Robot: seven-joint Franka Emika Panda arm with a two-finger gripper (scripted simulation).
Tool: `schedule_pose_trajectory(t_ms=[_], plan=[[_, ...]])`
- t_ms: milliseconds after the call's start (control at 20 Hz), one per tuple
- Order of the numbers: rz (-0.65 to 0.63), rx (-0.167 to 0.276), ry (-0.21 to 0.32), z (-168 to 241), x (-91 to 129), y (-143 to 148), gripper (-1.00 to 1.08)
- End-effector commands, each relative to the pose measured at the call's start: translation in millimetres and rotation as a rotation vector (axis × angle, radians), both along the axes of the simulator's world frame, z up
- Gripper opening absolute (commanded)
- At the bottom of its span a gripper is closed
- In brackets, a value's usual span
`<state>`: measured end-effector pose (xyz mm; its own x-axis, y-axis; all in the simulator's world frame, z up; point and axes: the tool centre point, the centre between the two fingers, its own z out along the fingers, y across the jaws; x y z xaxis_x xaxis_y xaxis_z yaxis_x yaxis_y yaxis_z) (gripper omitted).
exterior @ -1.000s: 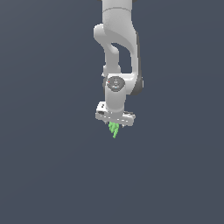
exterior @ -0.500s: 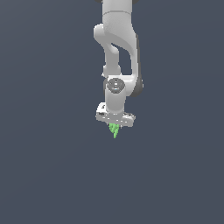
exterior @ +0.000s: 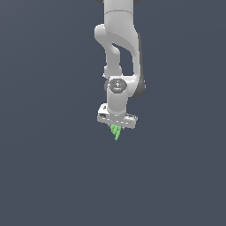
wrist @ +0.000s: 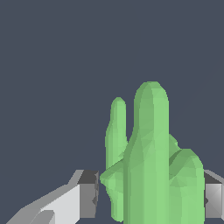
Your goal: Pick up the object and move it to a goal position.
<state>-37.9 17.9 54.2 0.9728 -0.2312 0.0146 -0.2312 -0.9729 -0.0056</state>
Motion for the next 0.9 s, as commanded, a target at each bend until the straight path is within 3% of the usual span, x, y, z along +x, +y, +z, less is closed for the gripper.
schedule_pose_trajectory(t_ms=[0,200,400,850], plan=[[0.005,0.003,-0.022,7.0,8.8,5.7,-1.00],[0.020,0.011,-0.089,28.6,34.2,22.4,-1.00],[0.042,0.024,-0.191,65.5,69.8,48.2,-1.00],[0.120,0.066,-0.541,216.7,155.2,136.6,-1.00]])
